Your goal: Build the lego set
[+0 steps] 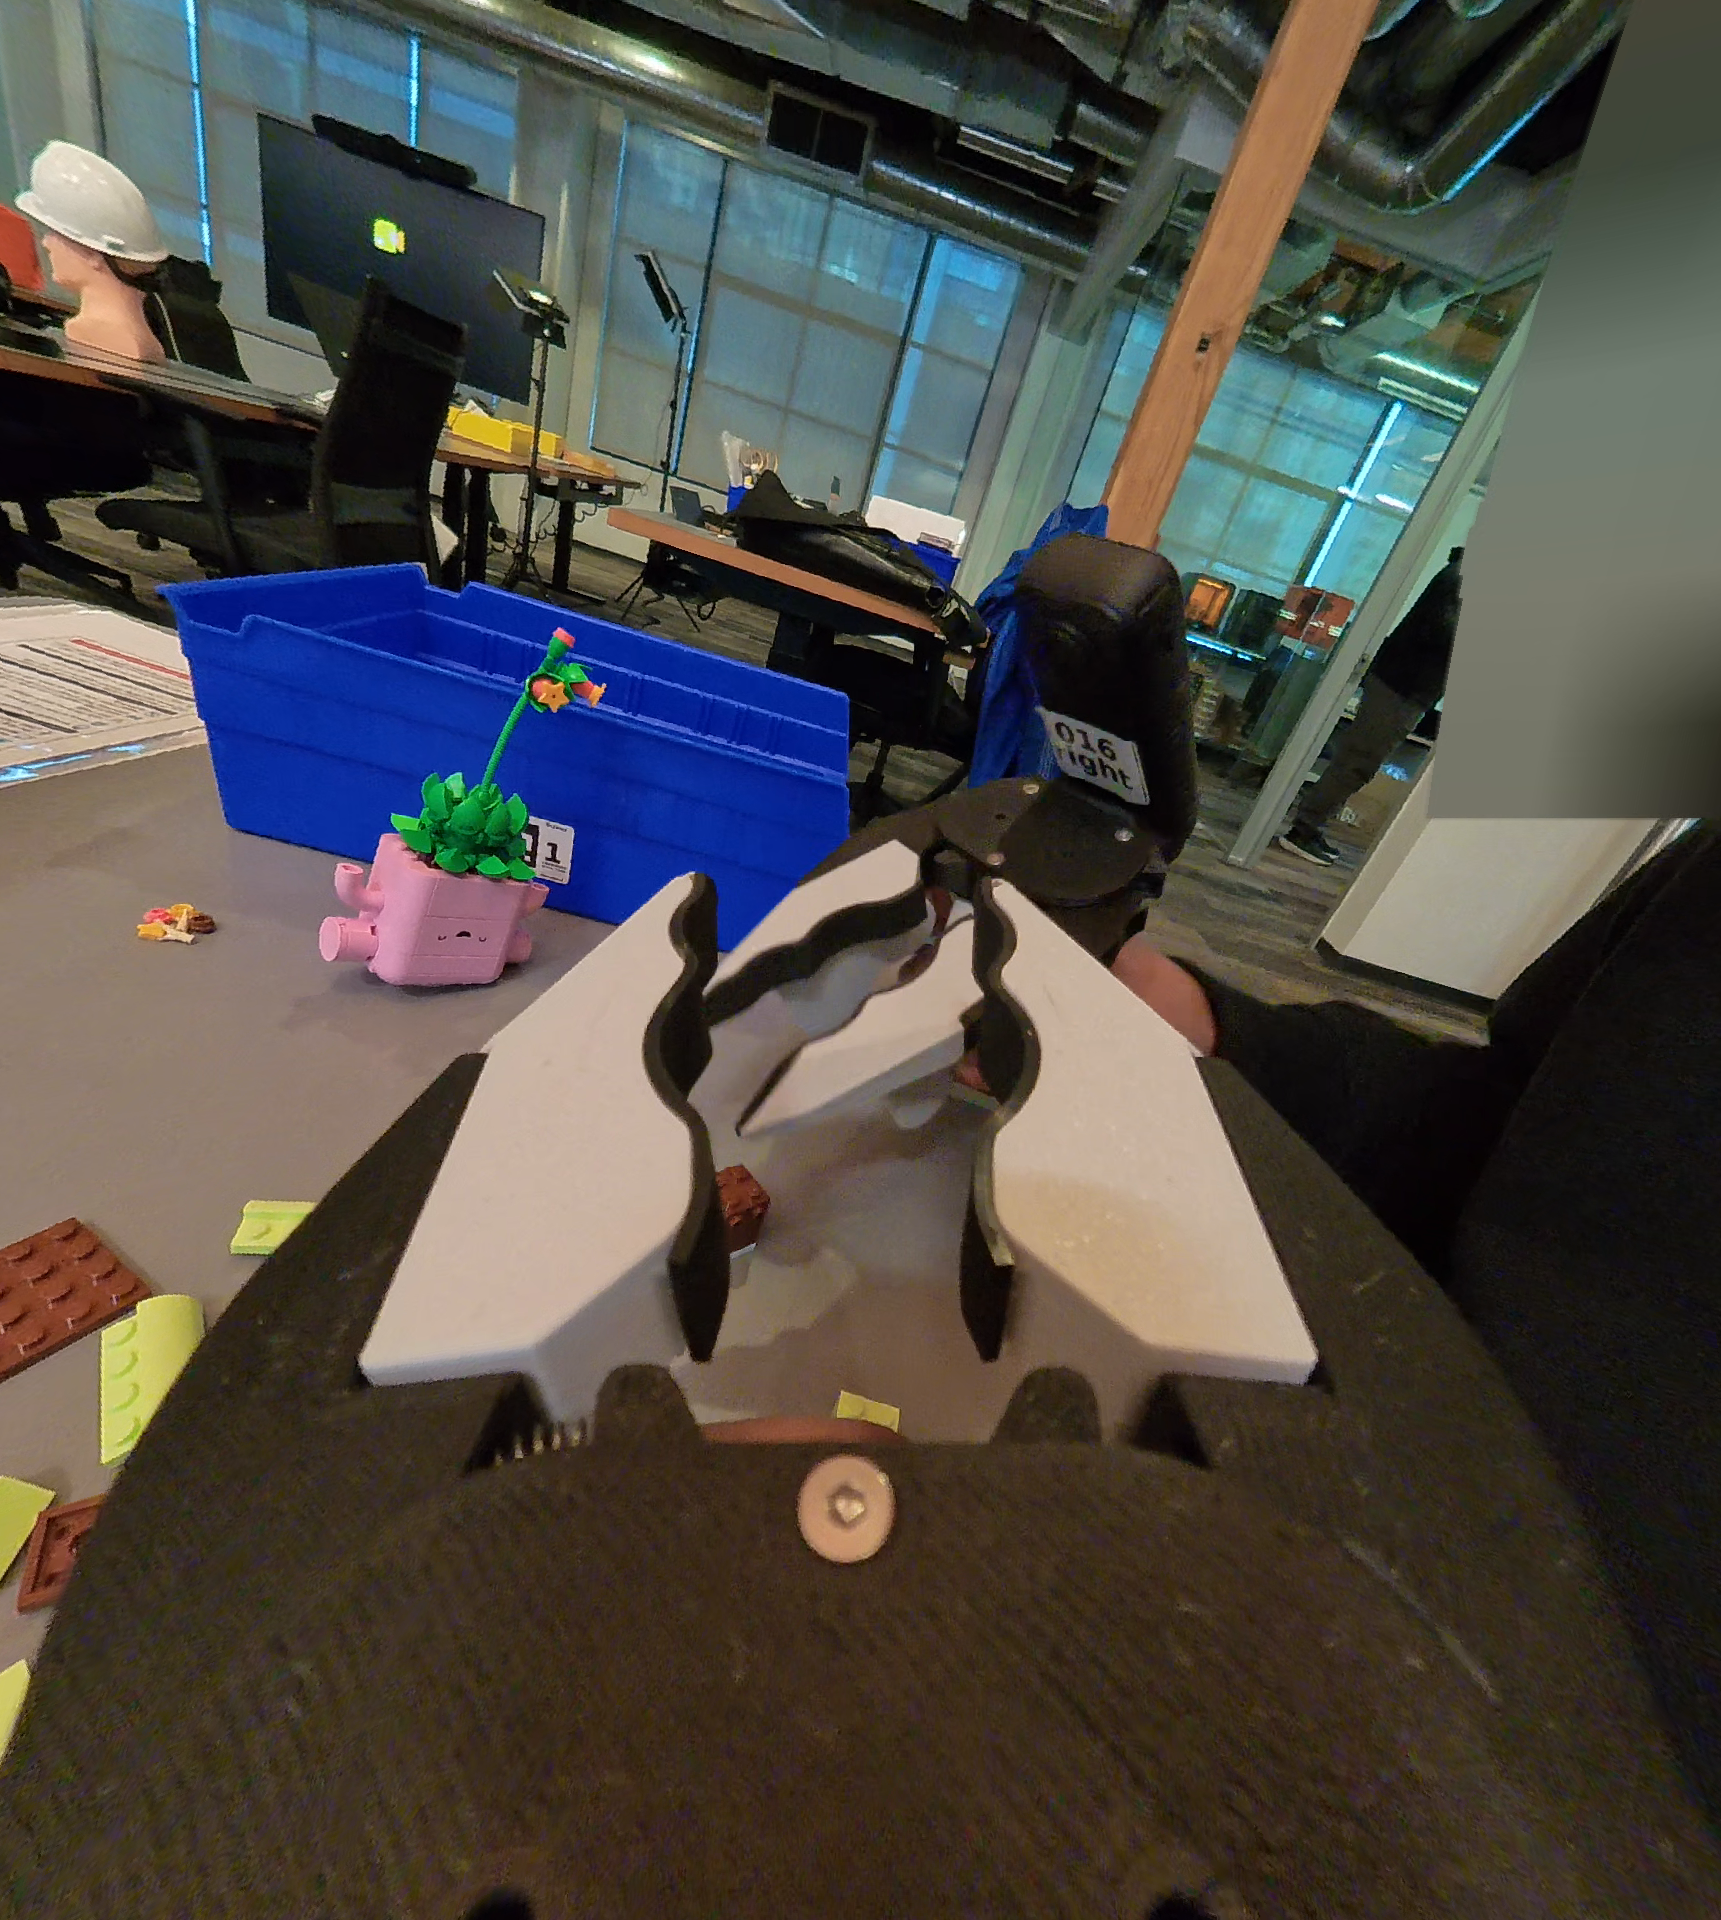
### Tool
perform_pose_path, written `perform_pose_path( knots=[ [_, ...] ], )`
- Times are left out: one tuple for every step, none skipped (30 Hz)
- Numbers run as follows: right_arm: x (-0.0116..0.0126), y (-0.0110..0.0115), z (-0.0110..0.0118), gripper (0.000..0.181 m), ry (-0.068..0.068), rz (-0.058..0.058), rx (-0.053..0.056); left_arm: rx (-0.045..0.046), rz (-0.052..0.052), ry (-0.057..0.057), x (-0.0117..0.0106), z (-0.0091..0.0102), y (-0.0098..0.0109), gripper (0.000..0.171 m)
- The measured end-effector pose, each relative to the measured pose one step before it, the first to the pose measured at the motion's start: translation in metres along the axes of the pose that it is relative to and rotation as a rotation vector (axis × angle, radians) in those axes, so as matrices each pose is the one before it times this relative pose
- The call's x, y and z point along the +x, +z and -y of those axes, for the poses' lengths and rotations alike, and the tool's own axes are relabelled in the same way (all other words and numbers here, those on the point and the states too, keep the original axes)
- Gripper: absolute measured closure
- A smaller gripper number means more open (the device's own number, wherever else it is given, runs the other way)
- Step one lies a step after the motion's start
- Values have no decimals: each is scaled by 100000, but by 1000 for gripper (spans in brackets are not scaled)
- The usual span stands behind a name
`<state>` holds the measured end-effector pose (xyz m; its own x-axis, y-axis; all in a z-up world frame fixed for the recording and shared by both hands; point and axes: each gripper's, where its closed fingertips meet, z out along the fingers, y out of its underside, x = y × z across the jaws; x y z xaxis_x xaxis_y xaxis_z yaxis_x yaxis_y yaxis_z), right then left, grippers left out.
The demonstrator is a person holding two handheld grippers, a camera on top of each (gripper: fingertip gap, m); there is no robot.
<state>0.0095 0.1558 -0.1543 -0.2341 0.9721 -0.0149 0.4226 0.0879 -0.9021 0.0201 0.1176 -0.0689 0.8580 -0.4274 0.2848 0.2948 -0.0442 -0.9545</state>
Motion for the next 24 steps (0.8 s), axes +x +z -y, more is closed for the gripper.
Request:
perform_pose_path(
  knots=[
    [454, -156, 438, 144, -314, -1795, 5620, -76, -80, -7, 23, -4, 0, 126],
    [441, -130, 175, 143, -244, -1925, 4367, -49, 25, 259, 25, 10, 7, 126],
    [406, -158, 43, 143, 126, -2250, 3405, -28, 419, 477, -31, -32, -5, 126],
    [37, -274, 174, 142, -447, -392, 2037, -171, 754, 396, -121, -80, -4, 126],
    [-82, -266, 291, 144, -1094, 143, 2367, -312, 656, 349, -101, -61, 7, 126],
    [73, -227, 279, 146, -943, -765, 2259, 16, 517, 567, -49, 18, -26, 126],
    [173, -138, 174, 147, -145, -1024, 1445, 377, 739, 606, -70, 68, -29, 126],
    [99, -43, 43, 144, 656, -177, 389, 321, 797, 409, -97, 79, -26, 126],
    [5, 13, -42, 142, 732, 570, -245, 165, 512, 311, -72, 63, -35, 126],
    [-51, 31, -39, 140, 389, 665, -276, 367, 506, 244, -71, 62, -33, 126],
    [-73, 16, -18, 139, -6, 564, -173, 454, 605, 146, -104, 51, -37, 126],
    [-82, -5, -8, 139, -373, 324, 17, 299, 742, -28, -148, 6, -30, 126],
    [-74, -26, 36, 139, -611, 51, 238, 209, 675, -149, -161, -20, -26, 127],
    [-58, -35, 36, 140, -673, -128, 323, 212, 462, -227, -130, 3, -27, 127],
    [-64, -21, 28, 141, -667, -134, 225, 196, 441, -341, -122, 13, -40, 127],
    [-63, -2, -10, 141, -585, 9, -29, 219, 438, -389, -124, 29, -41, 127],
    [-66, 26, -34, 141, -409, 154, -270, 407, 285, -269, -75, 79, -46, 127],
    [-48, 43, -46, 141, -267, 136, -390, 532, 206, -99, -45, 100, -57, 127],
    [-38, 46, -54, 141, -207, 119, -457, 502, 291, 10, -53, 103, -55, 128],
    [-58, 50, -62, 141, -218, 192, -457, 381, 303, 22, -59, 65, -43, 128],
    [-40, 47, -50, 141, -259, 159, -441, 246, 212, -15, -38, 43, -40, 128],
    [-34, 43, -47, 141, -288, -20, -417, 148, 108, -138, -53, 16, -17, 128],
    [-16, 39, -37, 141, -330, -143, -332, 90, -22, -292, -27, -14, -1, 128],
    [-30, 27, -44, 141, -383, -120, -291, -10, -94, -353, -17, -18, 11, 128]
  ],
)
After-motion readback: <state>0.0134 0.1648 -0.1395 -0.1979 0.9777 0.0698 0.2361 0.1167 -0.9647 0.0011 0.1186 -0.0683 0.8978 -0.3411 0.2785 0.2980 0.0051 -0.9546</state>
